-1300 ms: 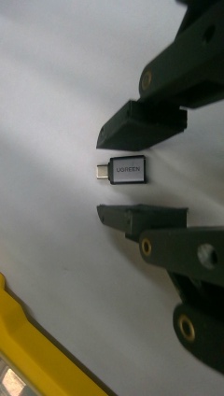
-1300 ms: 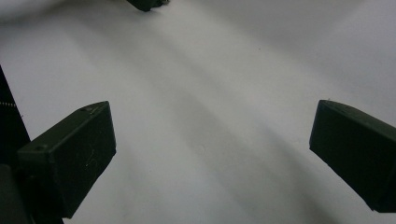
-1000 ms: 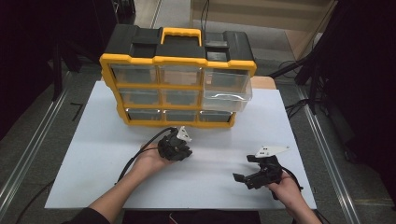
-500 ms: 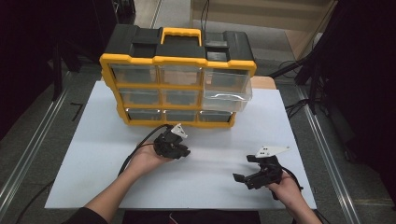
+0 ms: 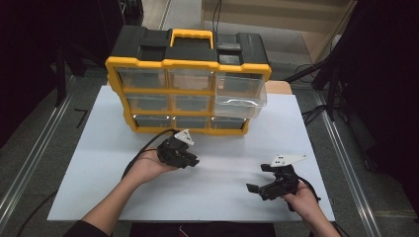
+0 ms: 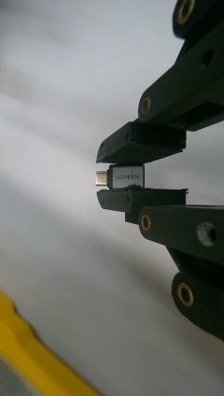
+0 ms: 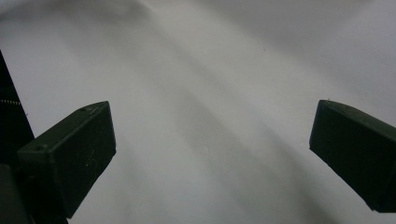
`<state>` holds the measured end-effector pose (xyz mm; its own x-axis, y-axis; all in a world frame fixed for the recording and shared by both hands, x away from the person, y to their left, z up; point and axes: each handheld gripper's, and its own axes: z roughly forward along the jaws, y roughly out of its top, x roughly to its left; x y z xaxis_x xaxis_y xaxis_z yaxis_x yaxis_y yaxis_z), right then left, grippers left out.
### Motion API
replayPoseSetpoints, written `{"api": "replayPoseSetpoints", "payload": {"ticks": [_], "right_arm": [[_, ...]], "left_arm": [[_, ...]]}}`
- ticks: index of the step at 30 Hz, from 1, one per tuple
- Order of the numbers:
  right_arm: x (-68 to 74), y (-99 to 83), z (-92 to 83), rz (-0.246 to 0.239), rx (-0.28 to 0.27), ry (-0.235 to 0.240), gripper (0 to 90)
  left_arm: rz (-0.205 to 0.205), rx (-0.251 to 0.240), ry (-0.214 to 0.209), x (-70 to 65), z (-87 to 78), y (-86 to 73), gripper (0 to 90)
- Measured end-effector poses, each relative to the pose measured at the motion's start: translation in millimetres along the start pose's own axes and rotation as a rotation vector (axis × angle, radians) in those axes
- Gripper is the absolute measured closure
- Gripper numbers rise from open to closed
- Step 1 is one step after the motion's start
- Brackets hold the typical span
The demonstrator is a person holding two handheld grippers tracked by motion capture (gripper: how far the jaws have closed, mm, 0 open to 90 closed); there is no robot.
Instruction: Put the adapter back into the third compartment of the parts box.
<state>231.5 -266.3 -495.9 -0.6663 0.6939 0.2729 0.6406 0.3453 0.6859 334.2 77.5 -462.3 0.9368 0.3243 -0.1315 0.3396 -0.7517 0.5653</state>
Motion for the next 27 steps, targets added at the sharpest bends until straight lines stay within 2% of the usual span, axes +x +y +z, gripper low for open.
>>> {"api": "replayPoseSetpoints", "payload": {"ticks": [4,13,16,18,24,25,27], "right_arm": [[0.1,0.0,0.0,-0.001,-0.001,0.003,0.0],[0.4,0.2,0.4,-0.006,0.000,0.007,0.0],[0.5,0.2,0.3,-0.007,-0.003,0.006,0.0],[0.1,0.2,0.6,-0.006,0.000,0.002,0.0],[0.3,0.3,0.6,-0.009,-0.002,0.005,0.0],[0.4,0.3,0.7,-0.012,-0.005,0.006,0.0],[0.6,0.6,0.4,-0.013,-0.008,0.009,0.0]], "left_arm": [[-0.018,-0.017,-0.028,4.1,-6.5,-1.6,77.1],[0.007,-0.049,-0.085,10.6,-34.4,-7.0,77.2],[0.027,-0.046,-0.097,10.0,-38.4,-6.7,77.2],[0.056,-0.044,-0.100,8.0,-44.5,-4.2,77.1],[0.078,-0.051,-0.125,5.6,-51.1,-0.8,77.1],[0.093,-0.038,-0.125,4.5,-53.7,0.5,77.2],[0.090,-0.038,-0.130,2.9,-56.3,3.6,77.1]]}}
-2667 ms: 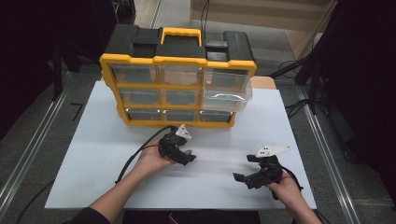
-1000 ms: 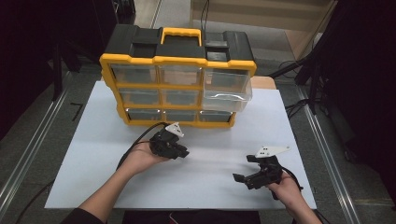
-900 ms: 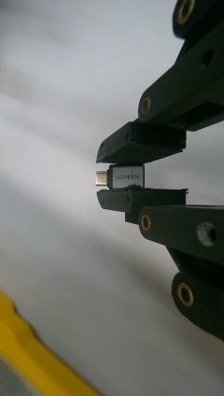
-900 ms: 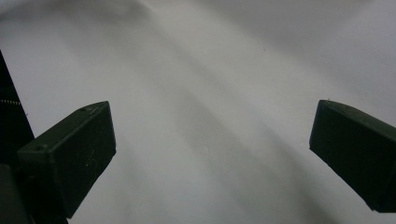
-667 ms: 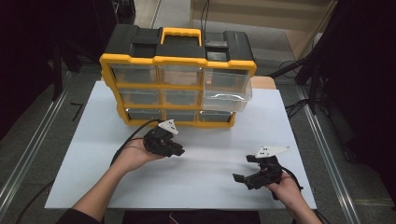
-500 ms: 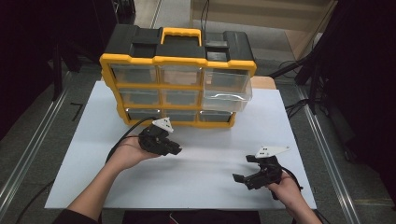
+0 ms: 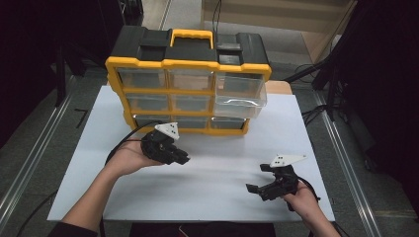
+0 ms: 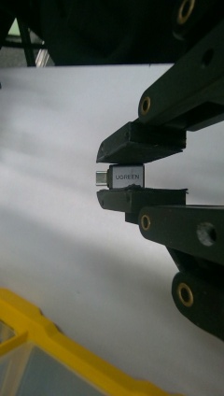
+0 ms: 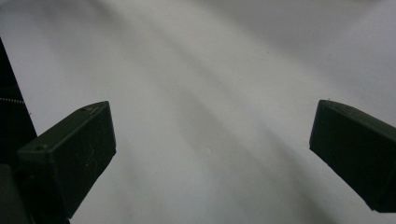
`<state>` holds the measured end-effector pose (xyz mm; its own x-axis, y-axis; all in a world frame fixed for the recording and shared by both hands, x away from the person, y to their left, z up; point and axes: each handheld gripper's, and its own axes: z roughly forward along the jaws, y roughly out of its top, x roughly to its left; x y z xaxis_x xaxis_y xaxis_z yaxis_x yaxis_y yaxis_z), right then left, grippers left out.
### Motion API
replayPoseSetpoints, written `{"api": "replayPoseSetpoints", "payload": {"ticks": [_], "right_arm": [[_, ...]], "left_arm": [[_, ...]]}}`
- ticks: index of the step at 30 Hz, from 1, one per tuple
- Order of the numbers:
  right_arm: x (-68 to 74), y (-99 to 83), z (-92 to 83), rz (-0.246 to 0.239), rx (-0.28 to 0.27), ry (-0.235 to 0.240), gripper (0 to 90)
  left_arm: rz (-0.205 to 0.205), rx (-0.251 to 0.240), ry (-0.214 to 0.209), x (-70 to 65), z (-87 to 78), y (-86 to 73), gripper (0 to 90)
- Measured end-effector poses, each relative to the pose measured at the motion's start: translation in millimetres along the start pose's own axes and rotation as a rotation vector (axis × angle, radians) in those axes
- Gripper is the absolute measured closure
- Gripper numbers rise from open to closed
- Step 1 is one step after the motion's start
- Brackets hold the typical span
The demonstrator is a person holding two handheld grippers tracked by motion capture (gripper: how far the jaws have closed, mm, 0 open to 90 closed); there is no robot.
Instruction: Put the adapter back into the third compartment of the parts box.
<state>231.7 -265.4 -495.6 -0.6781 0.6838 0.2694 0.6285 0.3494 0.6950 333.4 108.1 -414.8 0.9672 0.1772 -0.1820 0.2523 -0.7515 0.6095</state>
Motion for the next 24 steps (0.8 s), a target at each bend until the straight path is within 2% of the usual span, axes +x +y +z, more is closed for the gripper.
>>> {"api": "replayPoseSetpoints", "payload": {"ticks": [2,4,8,11,12,19,24], "right_arm": [[0.1,0.1,-0.1,-0.003,-0.002,0.003,0.0],[0.5,0.6,-0.1,-0.002,-0.002,0.006,0.0],[0.8,0.6,-0.5,-0.006,-0.006,0.010,0.0],[0.7,0.6,-0.8,-0.003,-0.008,0.011,0.0],[0.4,0.6,-0.9,-0.001,-0.009,0.008,0.0],[0.8,0.7,-1.8,-0.001,-0.013,0.008,0.0],[1.3,0.8,-1.5,-0.002,-0.012,0.013,0.0]], "left_arm": [[-0.012,0.002,-0.004,-0.9,-0.8,3.2,77.2],[-0.008,0.001,-0.043,-3.5,-2.5,11.8,77.1],[-0.016,-0.007,-0.072,-2.8,-5.4,18.5,77.2],[-0.008,-0.007,-0.064,-3.7,-8.7,21.5,77.2],[0.010,-0.009,-0.058,-4.1,-13.7,24.8,77.2],[0.022,-0.020,-0.043,-5.1,-29.3,36.3,77.1],[0.013,-0.015,-0.078,-1.3,-38.3,44.9,77.2]]}}
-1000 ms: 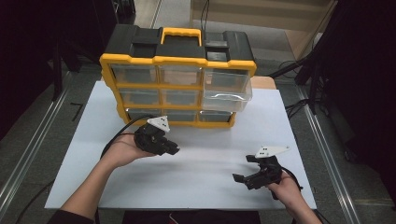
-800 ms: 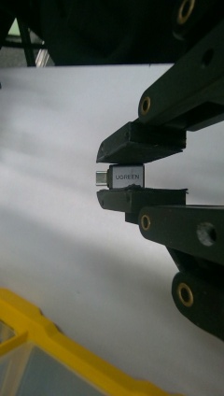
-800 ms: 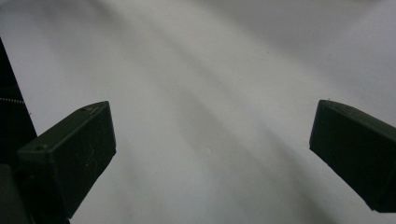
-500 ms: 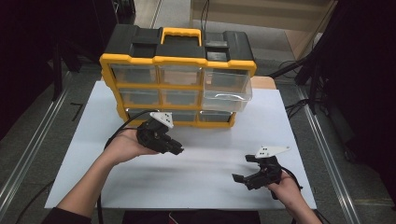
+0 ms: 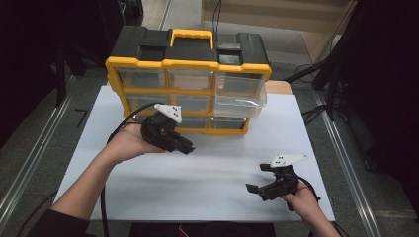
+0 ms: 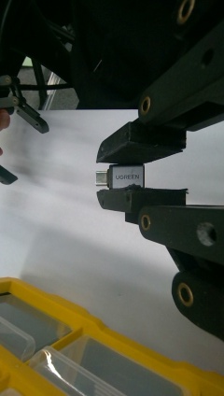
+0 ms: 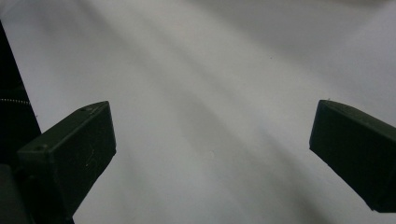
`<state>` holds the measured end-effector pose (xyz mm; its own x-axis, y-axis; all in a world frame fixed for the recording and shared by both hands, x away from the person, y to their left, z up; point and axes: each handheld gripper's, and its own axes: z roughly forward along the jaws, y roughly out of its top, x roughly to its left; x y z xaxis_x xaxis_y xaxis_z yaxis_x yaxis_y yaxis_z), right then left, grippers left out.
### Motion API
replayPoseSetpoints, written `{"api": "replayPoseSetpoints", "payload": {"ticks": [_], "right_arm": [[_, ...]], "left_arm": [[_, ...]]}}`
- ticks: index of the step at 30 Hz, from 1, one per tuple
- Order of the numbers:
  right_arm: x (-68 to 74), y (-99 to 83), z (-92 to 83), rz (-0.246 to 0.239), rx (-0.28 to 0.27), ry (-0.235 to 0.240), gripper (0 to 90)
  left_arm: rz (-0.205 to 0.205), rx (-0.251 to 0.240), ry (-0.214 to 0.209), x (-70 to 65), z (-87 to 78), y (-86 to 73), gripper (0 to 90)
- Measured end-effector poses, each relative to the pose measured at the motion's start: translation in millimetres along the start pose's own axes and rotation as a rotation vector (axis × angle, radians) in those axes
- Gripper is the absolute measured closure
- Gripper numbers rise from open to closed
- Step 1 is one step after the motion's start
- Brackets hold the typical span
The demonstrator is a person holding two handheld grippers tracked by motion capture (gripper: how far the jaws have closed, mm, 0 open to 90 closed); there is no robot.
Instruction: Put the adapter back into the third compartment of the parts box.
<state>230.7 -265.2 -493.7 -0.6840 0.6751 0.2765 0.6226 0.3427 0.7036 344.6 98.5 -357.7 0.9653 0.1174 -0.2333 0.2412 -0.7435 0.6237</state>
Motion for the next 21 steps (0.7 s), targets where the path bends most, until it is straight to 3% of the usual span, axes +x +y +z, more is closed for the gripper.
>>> {"api": "replayPoseSetpoints", "payload": {"ticks": [11,21], "right_arm": [[0.4,0.4,0.3,-0.003,-0.003,0.004,0.0],[0.8,0.5,0.3,-0.003,-0.006,0.006,0.0]], "left_arm": [[0.003,-0.005,0.019,1.8,-17.2,18.0,77.1],[0.033,0.013,0.032,-2.2,-30.8,37.5,77.1]]}}
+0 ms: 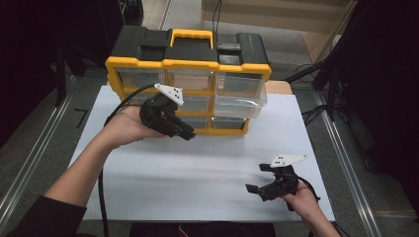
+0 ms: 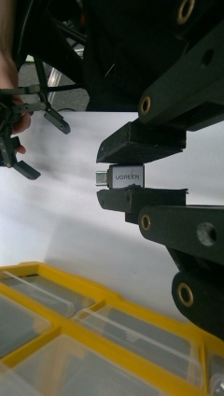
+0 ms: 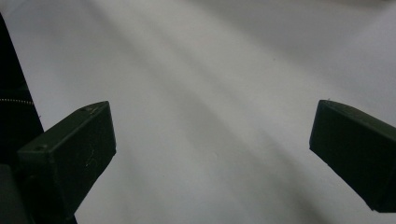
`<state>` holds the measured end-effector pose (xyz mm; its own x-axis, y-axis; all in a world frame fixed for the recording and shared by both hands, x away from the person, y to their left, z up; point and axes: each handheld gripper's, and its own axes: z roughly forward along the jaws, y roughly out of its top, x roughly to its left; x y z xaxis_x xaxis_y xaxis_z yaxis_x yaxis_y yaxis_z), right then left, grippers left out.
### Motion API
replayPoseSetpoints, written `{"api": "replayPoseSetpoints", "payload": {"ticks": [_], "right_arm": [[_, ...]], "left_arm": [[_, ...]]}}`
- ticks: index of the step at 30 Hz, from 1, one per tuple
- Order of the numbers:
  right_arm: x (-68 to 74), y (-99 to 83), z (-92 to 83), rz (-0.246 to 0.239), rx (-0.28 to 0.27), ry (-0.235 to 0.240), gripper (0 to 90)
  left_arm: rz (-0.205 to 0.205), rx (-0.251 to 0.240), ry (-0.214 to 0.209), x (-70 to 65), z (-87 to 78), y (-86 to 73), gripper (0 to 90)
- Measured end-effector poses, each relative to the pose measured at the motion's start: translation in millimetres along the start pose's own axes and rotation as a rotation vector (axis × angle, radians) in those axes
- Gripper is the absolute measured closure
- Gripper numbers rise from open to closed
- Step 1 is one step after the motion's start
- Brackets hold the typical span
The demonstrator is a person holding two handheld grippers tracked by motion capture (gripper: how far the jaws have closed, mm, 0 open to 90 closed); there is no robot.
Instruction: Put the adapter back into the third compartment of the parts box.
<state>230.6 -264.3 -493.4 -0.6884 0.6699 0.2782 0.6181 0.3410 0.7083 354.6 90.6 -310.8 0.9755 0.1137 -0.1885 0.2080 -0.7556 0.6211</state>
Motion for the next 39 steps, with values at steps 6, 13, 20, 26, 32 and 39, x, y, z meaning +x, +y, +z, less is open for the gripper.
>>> {"api": "replayPoseSetpoints", "payload": {"ticks": [6,13,20,26,32,39], "right_arm": [[-0.3,0.0,-0.2,0.001,0.001,0.000,0.0],[0.2,0.3,0.2,0.001,0.000,0.002,0.0],[0.2,0.5,0.0,-0.001,0.002,0.002,0.0],[0.4,0.6,-0.1,-0.004,0.000,0.004,0.0],[0.2,0.7,-0.3,-0.008,0.002,0.002,0.0],[0.4,0.9,-0.3,-0.007,0.000,0.004,0.0]], "left_arm": [[0.012,-0.001,-0.001,-2.1,-7.4,10.9,77.1],[0.038,-0.005,-0.032,-0.8,-13.5,22.3,77.1],[0.052,-0.005,-0.003,-0.8,-25.4,39.8,77.1],[0.069,-0.003,0.012,-2.8,-35.3,54.7,77.1],[0.077,-0.036,0.015,-2.0,-51.1,67.7,77.2],[0.095,-0.027,0.044,0.3,-64.8,91.0,77.1]]}}
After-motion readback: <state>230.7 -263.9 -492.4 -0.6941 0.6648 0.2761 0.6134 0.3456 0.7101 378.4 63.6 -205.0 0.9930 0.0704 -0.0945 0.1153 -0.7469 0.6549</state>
